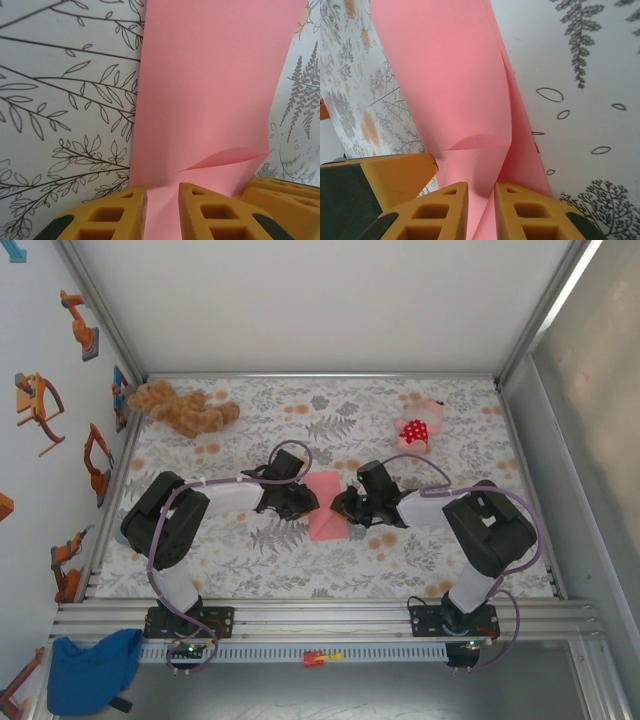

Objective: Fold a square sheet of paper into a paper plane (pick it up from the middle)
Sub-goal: Pick up the paper from the center of the table.

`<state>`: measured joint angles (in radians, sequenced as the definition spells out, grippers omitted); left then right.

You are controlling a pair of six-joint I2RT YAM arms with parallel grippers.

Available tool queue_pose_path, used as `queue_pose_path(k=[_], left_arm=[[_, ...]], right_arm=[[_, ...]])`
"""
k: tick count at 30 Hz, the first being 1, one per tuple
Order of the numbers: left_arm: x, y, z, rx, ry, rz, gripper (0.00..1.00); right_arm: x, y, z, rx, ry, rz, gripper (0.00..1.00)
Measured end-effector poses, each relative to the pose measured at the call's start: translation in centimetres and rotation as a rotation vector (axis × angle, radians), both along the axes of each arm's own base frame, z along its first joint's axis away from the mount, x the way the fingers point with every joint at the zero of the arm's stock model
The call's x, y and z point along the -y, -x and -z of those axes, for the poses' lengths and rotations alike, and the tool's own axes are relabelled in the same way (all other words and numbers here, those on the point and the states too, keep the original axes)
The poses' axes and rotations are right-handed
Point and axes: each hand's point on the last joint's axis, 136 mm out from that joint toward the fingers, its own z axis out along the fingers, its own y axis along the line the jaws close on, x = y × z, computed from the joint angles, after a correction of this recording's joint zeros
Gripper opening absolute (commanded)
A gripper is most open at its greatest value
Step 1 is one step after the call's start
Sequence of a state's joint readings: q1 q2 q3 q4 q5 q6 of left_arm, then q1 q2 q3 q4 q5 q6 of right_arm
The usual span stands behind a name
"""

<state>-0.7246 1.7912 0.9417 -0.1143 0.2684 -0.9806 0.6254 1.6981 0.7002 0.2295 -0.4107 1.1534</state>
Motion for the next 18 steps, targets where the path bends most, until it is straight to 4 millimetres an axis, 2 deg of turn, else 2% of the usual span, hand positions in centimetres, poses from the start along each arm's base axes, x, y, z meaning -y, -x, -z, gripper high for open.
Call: queue_pose_path(k=[6, 12, 18], left_arm=[[0.0, 0.0, 0.0, 0.001, 0.001, 0.0, 0.24], [0.0, 0.0, 0.0, 0.004, 0.0, -0.001, 0.25], [-0.1, 0.0, -0.2, 0.006, 0.001, -0.004, 0.27]], right_arm=[[-0.8, -0.1, -0.3, 0.013, -0.039, -0.022, 0.2], [-1.8, 0.6, 0.3, 0.011, -0.06, -0.059, 0.18], [-1.8, 1.0, 0.5, 0.016, -0.07, -0.067, 0.09]])
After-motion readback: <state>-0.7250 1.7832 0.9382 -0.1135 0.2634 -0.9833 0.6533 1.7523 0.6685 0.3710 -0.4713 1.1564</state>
